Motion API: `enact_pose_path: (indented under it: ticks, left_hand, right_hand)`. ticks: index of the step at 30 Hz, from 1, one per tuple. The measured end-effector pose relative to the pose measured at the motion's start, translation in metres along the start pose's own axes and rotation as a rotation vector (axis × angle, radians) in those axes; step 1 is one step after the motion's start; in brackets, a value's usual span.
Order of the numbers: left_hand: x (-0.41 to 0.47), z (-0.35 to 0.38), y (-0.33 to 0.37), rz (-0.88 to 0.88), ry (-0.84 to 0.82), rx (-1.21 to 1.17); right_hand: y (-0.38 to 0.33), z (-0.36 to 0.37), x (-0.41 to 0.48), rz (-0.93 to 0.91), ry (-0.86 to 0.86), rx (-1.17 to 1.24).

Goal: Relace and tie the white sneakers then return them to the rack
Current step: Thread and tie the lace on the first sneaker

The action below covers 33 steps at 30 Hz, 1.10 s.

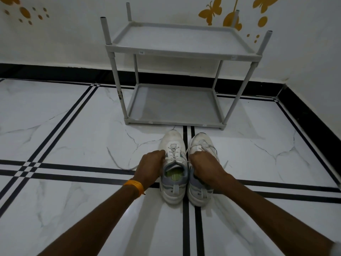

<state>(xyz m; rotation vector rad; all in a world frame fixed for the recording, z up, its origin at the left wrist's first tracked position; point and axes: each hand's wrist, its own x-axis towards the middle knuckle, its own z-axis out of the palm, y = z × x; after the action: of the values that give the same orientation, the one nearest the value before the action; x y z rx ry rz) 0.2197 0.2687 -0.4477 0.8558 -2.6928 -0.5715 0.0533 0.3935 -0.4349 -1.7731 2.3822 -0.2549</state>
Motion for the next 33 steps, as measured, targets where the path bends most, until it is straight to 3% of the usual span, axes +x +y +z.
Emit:
enact_pose_path:
  ticks: [2,8,11,17,21,23,25,27,29,33]
  left_hand:
    - [-0.006,0.001,0.002,-0.025,0.017,-0.035]
    - [-0.014,0.009,-0.002,-0.019,0.047,-0.097]
    - [-0.012,0.01,-0.002,-0.003,0.055,-0.106]
    - [-0.011,0.01,-0.009,-0.019,0.076,-0.073]
    - [-0.008,0.006,-0.01,-0.141,0.184,0.017]
    - [-0.005,0.001,-0.006,-0.27,0.205,-0.257]
    - [0.0,-0.007,0.003,-0.433,0.069,-0.838]
    - [0.001,-0.01,0.008,-0.453,-0.034,-1.178]
    - [0.0,-0.007,0.011,-0.411,-0.03,-1.268]
    - [0.002,0.001,0.014,-0.379,0.084,-1.212]
  right_hand:
    - [-0.003,-0.008,0.001,0.084,-0.008,0.118]
    - [-0.023,-0.019,-0.003,0.236,-0.102,0.823]
    - [-0.031,-0.017,0.004,0.329,-0.002,1.107]
    - [-0.046,-0.014,0.018,0.39,0.035,1.481]
    - [-0.037,-0.007,0.016,0.421,0.068,1.518]
    - [-0.037,-0.005,0.015,0.438,0.076,1.533]
    - [-0.036,-0.003,0.015,0.422,0.064,1.523]
    - [-0.036,-0.001,0.016,0.383,0.055,1.465]
    - [-0.036,-0.002,0.015,0.355,0.058,1.4]
    - [-0.036,-0.008,0.016,0.331,0.076,1.333]
